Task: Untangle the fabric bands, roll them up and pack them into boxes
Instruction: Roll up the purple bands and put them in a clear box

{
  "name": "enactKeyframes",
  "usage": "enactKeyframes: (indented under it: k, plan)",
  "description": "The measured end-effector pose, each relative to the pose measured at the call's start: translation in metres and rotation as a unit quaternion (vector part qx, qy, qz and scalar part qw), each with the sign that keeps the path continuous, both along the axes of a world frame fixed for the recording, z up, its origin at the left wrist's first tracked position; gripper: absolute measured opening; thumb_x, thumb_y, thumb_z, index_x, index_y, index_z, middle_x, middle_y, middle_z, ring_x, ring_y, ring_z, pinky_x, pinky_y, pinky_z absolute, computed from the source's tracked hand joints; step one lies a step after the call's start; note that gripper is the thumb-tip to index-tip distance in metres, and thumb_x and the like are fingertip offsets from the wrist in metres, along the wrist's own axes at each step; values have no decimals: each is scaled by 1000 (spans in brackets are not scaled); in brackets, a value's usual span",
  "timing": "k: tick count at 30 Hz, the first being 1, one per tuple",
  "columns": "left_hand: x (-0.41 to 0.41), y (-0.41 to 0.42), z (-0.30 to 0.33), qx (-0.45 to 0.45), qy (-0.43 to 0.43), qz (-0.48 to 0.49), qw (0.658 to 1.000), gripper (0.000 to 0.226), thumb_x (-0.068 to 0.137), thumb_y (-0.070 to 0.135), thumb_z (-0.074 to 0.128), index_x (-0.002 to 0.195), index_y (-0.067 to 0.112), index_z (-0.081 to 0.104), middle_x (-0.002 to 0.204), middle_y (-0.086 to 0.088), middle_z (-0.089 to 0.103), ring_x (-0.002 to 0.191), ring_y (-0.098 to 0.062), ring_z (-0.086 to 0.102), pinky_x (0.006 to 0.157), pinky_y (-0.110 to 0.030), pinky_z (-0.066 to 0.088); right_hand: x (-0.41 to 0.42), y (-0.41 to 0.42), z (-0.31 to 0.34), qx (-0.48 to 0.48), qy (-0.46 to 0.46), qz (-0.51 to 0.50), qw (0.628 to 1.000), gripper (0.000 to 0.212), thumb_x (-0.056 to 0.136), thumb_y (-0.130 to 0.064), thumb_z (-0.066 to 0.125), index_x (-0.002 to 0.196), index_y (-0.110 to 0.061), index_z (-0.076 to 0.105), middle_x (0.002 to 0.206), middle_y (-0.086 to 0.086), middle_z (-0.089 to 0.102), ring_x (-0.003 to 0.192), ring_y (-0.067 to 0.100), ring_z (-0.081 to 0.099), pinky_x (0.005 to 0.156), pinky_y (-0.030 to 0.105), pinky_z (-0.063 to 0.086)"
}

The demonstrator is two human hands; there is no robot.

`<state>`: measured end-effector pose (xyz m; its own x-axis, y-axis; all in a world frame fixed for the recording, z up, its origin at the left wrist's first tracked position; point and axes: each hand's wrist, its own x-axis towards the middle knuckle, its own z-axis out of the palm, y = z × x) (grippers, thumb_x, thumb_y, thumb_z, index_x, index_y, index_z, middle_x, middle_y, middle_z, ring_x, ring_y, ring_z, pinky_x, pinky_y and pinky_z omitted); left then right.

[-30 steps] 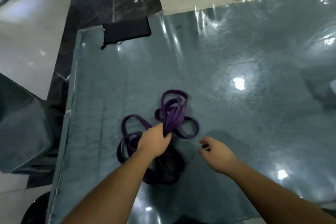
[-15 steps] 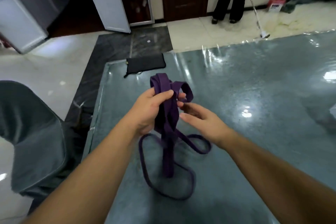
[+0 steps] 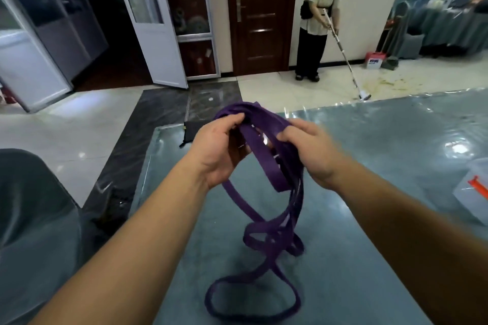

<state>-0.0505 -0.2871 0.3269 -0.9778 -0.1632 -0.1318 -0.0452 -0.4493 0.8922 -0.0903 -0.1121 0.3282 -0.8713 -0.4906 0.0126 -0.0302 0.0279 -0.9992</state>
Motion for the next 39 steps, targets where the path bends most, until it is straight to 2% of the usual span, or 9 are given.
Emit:
enactKeyframes:
  k: [3,5,12,21,28,30,32,35,39]
  plan:
    - [2,8,-5,-20,-13,3,1000,32,107,21,49,125,1,66,117,-20,74,99,-29,73,95,-42,60,-5,4,19,-5,-17,7,1000,27,97,-5,49,84,-8,73,74,11,73,60,22,65,61,35,57]
    - [4,9,-3,-37,-18,2,999,30,108,16,47,125,1,66,119,-18,75,96,-26,74,74,-33,62,-8,9,27,8,-18,2,1000,26,97,-7,52,76,-6,67,60,11,63,47,22,54,55,34,48]
    - [2,1,-5,-33,-37,19,999,19,102,16,47,98,16,66,71,3,61,68,-16,62,68,-31,48,-26,50,56,129,77,-34,988,25,87,-21,80,100,-3,68,61,2,59,52,16,56,56,29,53]
    - [-3,29,-27,33,-172,64,983,32,98,7,50,73,5,70,71,-7,71,64,-16,67,55,-27,61,-51,109,84,-124,39,-169,977,10,96,-16,66,89,-9,67,68,9,65,70,30,69,73,41,60]
    - [-1,85,-55,10,-266,-9,964,19,102,9,46,106,-1,62,80,-13,69,75,-25,67,59,-32,63,-54,148,106,54,146,-214,964,15,96,-28,62,91,-15,68,66,-3,66,59,14,63,68,36,52]
    - [2,104,-60,-120,-286,-102,945,21,100,17,60,112,2,66,98,-10,72,88,-24,69,70,-35,63,-50,166,106,63,147,-202,966,13,97,-27,60,88,-17,64,60,-6,59,54,11,56,64,33,48]
    - [2,126,-61,-284,-253,-152,912,44,91,26,76,130,13,60,122,-4,68,107,-21,66,84,-38,60,-45,188,108,74,166,-178,967,15,97,-25,58,85,-17,62,57,-6,53,55,13,50,64,33,44]
    - [-9,167,-43,-349,-104,-127,923,83,85,35,83,154,29,36,148,2,47,129,-18,52,105,-40,48,-36,221,114,129,211,-162,955,22,99,-32,61,81,-19,64,54,-11,54,56,12,50,63,31,41]
    - [-26,233,-13,-354,30,-128,926,68,91,50,74,148,35,40,150,11,46,138,-13,42,112,-40,40,-23,260,120,191,258,-152,935,26,100,-42,61,81,-23,67,56,-12,59,56,8,53,66,30,44]
